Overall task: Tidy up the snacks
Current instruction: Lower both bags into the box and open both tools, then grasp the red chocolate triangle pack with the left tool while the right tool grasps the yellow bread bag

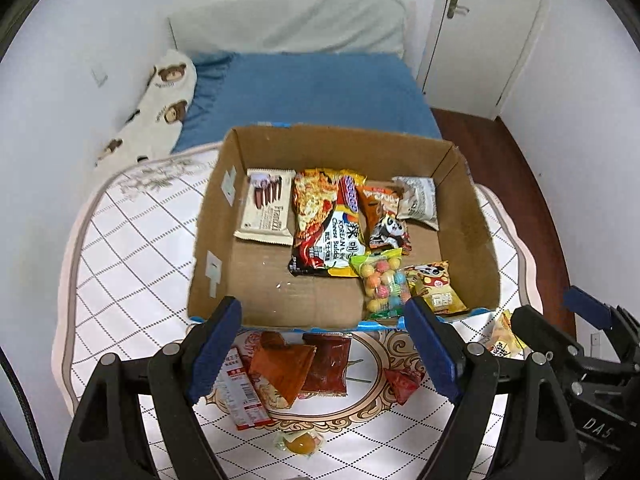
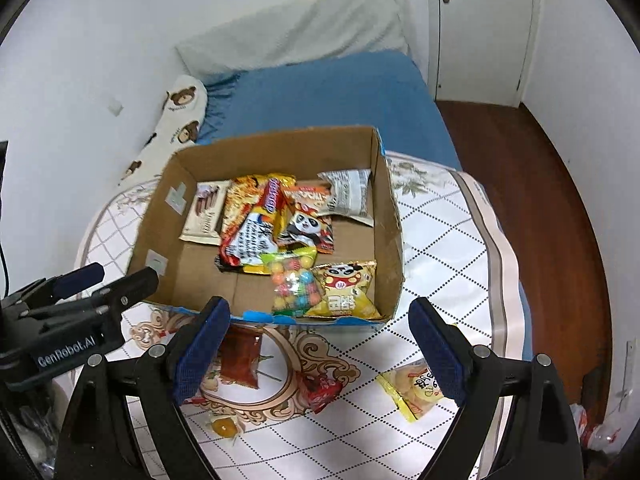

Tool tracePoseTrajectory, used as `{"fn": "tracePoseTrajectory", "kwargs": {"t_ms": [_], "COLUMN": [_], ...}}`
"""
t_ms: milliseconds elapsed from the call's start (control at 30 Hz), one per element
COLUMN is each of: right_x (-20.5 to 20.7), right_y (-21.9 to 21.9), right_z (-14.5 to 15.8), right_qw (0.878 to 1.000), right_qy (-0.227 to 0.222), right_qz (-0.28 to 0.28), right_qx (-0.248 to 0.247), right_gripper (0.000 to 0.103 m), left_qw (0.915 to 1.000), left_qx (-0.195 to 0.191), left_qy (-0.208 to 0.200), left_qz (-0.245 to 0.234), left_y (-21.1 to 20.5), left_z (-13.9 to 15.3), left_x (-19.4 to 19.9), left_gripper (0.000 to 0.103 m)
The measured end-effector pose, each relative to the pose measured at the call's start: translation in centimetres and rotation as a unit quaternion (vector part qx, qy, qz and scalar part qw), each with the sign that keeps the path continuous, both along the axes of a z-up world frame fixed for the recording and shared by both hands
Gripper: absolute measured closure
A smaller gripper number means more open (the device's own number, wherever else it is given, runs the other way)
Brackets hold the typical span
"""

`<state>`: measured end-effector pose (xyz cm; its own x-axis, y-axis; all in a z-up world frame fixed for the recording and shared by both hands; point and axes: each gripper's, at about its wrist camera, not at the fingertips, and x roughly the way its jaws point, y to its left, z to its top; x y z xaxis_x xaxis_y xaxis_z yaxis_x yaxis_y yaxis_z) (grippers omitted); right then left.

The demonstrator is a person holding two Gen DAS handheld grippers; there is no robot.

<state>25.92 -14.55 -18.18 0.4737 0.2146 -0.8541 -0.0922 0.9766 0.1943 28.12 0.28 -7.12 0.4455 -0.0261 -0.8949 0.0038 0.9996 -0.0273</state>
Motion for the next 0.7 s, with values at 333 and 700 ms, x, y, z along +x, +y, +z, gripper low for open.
{"fn": "tracePoseTrajectory", "kwargs": {"t_ms": [333, 700], "right_x": [-3.5, -3.6], "right_y": [-0.6, -2.1], "right_z": [3.1, -7.5], "right_qw": [0.999, 0.995], "right_qy": [-0.026, 0.091], "right_qz": [0.011, -0.004], "right_qx": [0.026, 0.041], "right_gripper": [0.010, 0.010], "left_qw": [0.9992, 0.9943], "left_qx": [-0.019, 0.020], "left_qy": [-0.034, 0.097], "left_qz": [0.000, 0.040], "left_y": [-0.4, 1.3], "left_z": [3.0, -8.4], "left_x": [-3.5, -5.8], "left_gripper": [0.020, 0.020]}}
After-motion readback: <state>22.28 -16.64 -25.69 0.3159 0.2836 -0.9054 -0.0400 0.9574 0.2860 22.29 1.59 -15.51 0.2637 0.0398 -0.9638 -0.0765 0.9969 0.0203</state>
